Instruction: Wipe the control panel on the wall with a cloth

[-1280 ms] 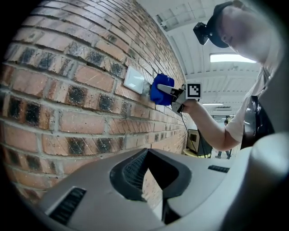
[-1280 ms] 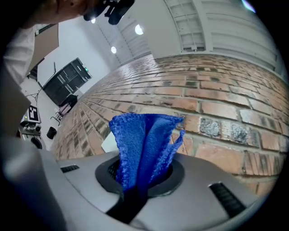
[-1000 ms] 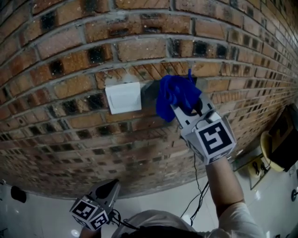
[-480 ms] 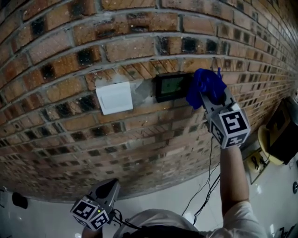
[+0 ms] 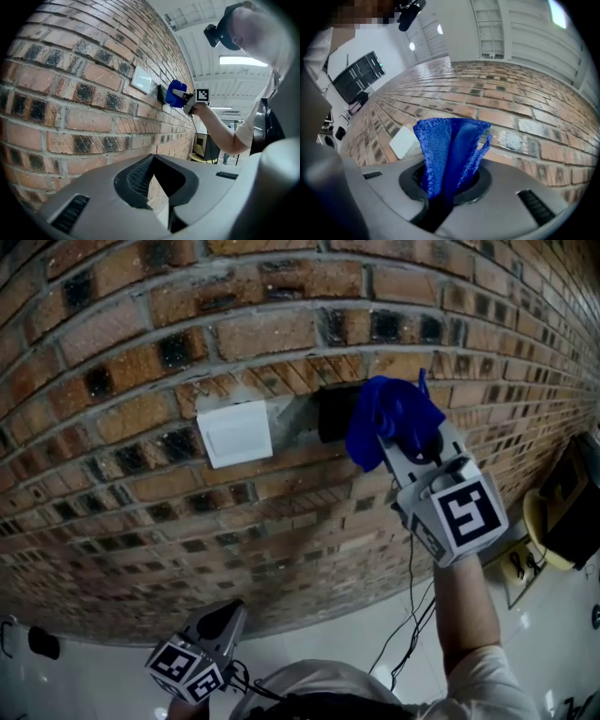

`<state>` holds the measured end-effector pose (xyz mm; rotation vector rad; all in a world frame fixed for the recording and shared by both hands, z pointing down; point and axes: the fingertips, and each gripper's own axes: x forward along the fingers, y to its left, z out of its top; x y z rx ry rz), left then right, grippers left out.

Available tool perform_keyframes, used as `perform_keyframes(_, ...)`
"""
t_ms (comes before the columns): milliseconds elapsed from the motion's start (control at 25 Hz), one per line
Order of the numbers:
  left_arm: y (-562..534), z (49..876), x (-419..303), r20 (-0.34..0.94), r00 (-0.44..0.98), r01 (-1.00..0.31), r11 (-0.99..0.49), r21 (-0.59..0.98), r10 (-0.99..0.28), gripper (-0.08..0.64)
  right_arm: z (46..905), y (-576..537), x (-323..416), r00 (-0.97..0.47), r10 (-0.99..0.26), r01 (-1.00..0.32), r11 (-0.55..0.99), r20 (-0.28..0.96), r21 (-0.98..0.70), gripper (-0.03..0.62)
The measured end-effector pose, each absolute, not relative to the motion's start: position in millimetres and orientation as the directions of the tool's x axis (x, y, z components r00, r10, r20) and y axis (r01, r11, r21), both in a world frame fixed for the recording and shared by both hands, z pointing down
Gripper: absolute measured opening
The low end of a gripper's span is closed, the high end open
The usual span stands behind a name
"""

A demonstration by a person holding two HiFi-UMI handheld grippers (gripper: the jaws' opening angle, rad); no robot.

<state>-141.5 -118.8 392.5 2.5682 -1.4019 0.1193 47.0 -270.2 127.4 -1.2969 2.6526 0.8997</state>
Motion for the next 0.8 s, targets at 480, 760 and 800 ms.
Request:
perform_keyframes(480, -114.9, 391.6, -149.2, 0.182, 0.521, -0.853, -0.504, 0.134, -0.834, 0.002, 140.4, -284.0, 15.6, -0.686, -0.681, -0.696, 0.512, -0.257, 0.503, 0.089)
perform_keyframes(760, -120.7, 392.1, -138.2, 0.192, 0.542, -0.840, -0.527, 0.128, -0.818, 0.002, 148.4, -316.7, 95.0, -0.553, -0.789, -0.804, 0.422, -0.268, 0.419, 0.089)
perform_keyframes(800, -122.1, 391.4, -137.1, 0.193, 0.543, -0.839, -0.529, 0.125, -0.817, 0.002, 151.6, -321.1, 101.3, -0.540, -0.799, -0.812, 0.414, -0.264, 0.411, 0.089)
